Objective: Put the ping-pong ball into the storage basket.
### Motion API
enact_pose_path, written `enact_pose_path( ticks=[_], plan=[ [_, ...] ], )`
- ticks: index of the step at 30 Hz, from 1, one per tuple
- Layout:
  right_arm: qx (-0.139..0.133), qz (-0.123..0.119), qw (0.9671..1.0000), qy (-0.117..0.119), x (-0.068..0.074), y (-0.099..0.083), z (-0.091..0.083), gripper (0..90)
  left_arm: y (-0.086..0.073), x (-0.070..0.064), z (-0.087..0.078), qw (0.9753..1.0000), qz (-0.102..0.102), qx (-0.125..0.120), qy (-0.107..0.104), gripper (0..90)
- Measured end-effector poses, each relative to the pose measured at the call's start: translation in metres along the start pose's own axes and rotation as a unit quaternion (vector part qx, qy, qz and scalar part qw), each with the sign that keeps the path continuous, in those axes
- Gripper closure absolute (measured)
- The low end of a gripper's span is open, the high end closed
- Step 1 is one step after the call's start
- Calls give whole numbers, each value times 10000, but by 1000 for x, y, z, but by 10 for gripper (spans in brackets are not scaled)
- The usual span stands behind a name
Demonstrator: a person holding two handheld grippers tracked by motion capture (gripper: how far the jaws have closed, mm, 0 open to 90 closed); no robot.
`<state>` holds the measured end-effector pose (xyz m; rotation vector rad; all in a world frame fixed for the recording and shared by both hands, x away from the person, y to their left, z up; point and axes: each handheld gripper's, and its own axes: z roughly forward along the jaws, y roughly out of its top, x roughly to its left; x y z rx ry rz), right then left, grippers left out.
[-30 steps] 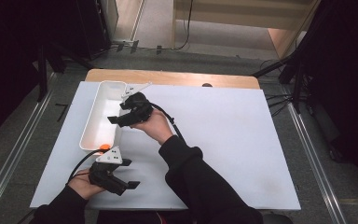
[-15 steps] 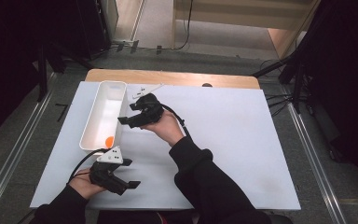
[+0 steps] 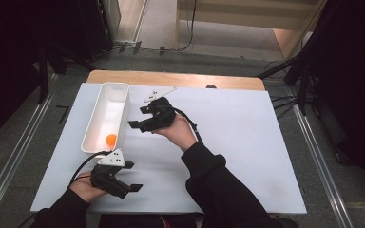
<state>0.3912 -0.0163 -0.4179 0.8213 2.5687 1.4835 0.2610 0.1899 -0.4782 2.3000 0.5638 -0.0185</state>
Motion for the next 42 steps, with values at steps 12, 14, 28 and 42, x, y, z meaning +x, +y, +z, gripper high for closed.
enact_pose_path(
  ticks=[12,14,28,42],
  plan=[
    [2,65,9999,-92,-3,-12,-15,252,0,0,1,10000,-5,-7,-7,139],
    [1,67,9999,-97,-4,-14,-16,252,0,-1,1,10000,-4,-9,-6,139],
    [52,86,9999,-93,-2,-29,-25,252,0,-1,1,10000,-15,-4,-2,140],
    [53,157,9998,-97,-5,-48,-42,252,0,-1,2,10000,4,19,-4,140]
  ],
)
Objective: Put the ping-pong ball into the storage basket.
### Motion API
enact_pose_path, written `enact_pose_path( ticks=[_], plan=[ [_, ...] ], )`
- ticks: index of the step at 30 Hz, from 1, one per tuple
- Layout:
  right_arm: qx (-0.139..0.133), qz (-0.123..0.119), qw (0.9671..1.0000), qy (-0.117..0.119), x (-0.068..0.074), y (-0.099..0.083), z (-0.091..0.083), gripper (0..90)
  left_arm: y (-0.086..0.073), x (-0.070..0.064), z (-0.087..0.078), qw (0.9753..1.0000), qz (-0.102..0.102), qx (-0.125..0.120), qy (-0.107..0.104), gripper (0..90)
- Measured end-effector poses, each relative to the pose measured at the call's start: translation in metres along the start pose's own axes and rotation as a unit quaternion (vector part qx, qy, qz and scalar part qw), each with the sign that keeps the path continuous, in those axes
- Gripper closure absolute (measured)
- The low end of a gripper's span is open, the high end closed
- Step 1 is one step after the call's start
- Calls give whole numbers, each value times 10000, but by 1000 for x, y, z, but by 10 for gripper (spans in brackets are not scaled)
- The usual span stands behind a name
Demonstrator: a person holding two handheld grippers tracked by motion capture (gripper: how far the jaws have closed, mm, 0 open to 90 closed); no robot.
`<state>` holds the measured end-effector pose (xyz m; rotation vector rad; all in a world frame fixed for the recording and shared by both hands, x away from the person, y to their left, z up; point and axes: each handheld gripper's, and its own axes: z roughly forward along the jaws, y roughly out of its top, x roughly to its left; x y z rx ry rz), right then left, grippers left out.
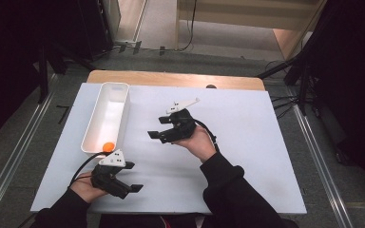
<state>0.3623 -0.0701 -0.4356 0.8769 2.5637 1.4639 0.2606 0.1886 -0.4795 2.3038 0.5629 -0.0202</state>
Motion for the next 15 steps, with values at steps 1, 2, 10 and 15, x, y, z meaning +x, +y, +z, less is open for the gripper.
enact_pose_path(
  ticks=[1,2,10,15],
  plan=[
    [10,-12,10000,6,0,-1,-1,252,0,0,0,10000,1,2,1,140],
    [14,-15,10000,3,0,-3,-3,252,0,0,0,10000,1,2,1,140],
    [15,-5,10000,-64,-2,-12,-12,250,0,0,0,10000,3,-2,2,139],
    [-15,49,10000,-73,-2,-17,-17,244,0,-1,0,10000,13,20,5,139]
  ],
)
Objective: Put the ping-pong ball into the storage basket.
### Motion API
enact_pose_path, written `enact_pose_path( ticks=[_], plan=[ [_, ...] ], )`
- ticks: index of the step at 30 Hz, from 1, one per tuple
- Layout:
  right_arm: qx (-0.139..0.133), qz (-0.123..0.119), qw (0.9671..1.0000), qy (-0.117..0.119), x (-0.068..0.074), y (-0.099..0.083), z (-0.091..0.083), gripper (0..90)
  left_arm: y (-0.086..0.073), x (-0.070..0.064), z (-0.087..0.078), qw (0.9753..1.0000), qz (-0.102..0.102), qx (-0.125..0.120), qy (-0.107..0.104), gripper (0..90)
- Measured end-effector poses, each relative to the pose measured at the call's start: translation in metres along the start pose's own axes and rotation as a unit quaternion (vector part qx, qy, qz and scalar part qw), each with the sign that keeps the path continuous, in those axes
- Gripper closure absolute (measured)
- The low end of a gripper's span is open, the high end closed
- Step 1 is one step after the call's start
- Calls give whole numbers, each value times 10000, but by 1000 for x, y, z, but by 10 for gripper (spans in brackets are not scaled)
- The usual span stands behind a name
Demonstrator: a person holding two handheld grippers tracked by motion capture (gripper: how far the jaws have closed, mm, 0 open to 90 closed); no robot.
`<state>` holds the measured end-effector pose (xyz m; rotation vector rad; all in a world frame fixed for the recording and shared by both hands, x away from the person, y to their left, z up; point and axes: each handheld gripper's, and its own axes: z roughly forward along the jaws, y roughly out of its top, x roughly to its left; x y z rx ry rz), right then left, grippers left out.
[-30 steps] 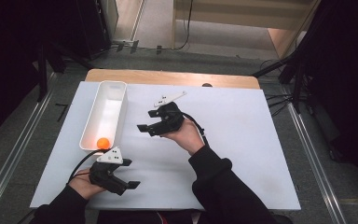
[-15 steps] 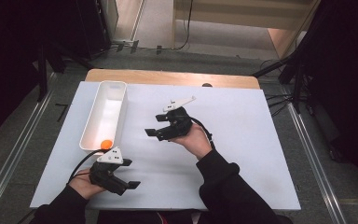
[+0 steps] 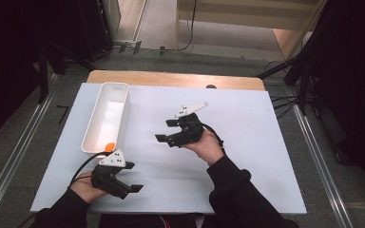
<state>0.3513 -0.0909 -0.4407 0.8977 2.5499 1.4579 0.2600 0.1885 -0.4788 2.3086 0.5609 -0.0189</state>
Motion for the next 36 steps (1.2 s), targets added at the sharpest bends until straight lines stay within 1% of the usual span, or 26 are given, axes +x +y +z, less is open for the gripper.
enact_pose_path(
  ticks=[2,3,7,11,14,19,20,25,29,36],
  plan=[
    [17,-73,9999,-79,0,-2,-1,239,0,0,0,10000,7,-5,-5,140],
    [19,-23,9999,-97,1,-3,-3,237,0,0,0,10000,12,-12,-5,140],
    [18,0,9999,-155,-1,-6,-7,236,0,0,-1,10000,20,-18,-9,140],
    [-12,2,9996,-271,-2,-11,-12,230,0,0,-1,10000,4,-41,-13,139],
    [-3,1,9995,-301,-3,-14,-14,229,0,0,-1,10000,13,-44,-14,139],
    [82,20,9992,-397,-5,-22,-20,229,0,0,-1,10000,12,-47,-18,139],
    [60,14,9990,-437,-6,-23,-21,229,0,0,-1,10000,13,-45,-19,140],
    [66,36,9988,-486,-7,-27,-26,228,0,0,-1,10000,15,-37,-26,139],
    [113,6,9987,-497,-7,-31,-29,217,0,0,-1,10000,4,-48,-26,139],
    [58,59,9986,-521,-7,-39,-37,215,0,0,-1,10000,11,-49,-28,139]
  ],
)
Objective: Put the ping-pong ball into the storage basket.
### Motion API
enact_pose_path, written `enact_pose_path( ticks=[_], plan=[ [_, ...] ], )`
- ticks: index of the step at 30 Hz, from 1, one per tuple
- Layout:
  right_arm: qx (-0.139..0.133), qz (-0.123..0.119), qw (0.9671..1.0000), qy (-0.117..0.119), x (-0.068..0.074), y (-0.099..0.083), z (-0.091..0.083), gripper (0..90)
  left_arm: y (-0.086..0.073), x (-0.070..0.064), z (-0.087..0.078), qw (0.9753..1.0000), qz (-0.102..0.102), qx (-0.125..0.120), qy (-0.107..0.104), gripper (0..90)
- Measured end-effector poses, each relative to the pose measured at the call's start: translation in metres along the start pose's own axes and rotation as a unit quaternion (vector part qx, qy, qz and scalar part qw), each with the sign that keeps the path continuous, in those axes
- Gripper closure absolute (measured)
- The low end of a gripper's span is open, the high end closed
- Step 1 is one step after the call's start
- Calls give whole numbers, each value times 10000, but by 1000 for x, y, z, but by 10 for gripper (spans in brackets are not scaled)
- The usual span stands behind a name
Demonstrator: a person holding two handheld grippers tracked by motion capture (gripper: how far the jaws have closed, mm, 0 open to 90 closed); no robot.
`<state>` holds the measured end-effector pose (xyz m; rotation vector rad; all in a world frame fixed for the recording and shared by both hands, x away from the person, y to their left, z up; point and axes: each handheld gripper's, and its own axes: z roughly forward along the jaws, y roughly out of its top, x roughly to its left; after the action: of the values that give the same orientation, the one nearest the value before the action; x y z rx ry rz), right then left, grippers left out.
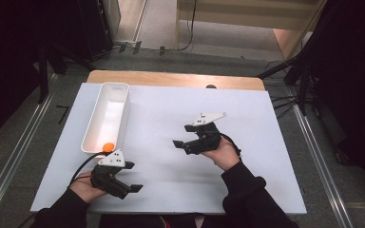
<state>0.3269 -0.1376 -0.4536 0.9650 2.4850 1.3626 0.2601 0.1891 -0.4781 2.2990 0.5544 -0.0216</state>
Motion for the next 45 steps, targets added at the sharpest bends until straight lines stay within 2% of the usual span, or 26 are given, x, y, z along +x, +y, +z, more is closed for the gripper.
enact_pose_path(
  ticks=[9,16,35,45],
  plan=[
    [-60,91,9999,78,0,-9,-10,208,0,0,0,10000,-1,6,1,139],
    [-46,80,9999,46,1,-17,-16,208,0,0,0,10000,-15,-4,13,140],
    [26,142,9998,-154,-1,-39,-31,208,0,2,-2,9999,-26,-18,126,140],
    [17,210,9994,-278,-4,-51,-39,208,0,2,-1,9999,-45,-3,109,139]
  ],
)
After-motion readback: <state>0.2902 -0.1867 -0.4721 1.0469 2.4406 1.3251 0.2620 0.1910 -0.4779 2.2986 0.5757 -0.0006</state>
